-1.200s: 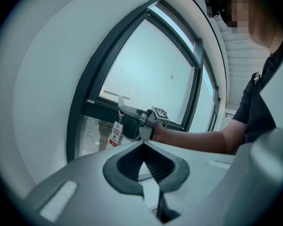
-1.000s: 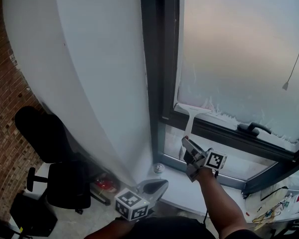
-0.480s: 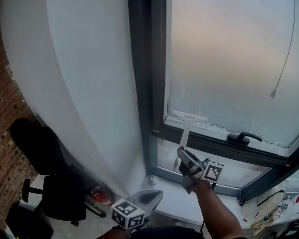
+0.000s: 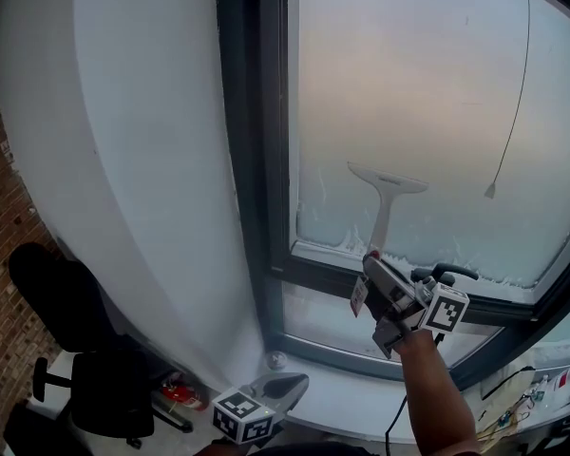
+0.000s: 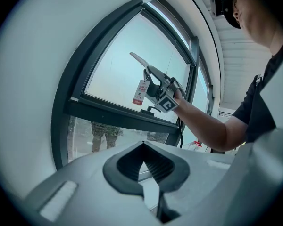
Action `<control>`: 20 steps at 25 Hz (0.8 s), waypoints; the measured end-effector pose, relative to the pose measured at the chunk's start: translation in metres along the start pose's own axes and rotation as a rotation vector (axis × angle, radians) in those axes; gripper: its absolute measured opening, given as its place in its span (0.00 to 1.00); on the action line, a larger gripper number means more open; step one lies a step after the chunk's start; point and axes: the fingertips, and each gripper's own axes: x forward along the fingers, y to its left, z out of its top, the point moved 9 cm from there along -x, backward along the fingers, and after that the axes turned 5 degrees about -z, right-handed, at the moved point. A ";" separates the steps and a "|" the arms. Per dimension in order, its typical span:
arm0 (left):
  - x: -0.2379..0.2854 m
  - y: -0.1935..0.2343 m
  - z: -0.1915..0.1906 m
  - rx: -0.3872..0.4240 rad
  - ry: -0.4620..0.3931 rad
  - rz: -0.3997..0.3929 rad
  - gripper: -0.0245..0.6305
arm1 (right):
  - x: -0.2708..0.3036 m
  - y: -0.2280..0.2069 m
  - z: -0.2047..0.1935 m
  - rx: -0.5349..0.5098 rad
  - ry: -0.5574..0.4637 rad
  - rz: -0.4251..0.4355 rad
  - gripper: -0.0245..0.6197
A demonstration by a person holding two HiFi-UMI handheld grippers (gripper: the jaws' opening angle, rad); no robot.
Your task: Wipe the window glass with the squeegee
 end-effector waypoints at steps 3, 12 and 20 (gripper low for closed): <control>0.000 -0.002 0.000 -0.002 -0.001 0.003 0.04 | 0.002 0.012 0.040 -0.127 0.001 -0.005 0.17; 0.004 -0.004 0.003 0.006 -0.024 0.019 0.04 | 0.016 0.030 0.126 -0.215 -0.001 0.031 0.17; 0.006 -0.008 0.008 0.015 -0.038 0.043 0.04 | 0.009 0.025 0.144 -0.230 -0.006 0.024 0.17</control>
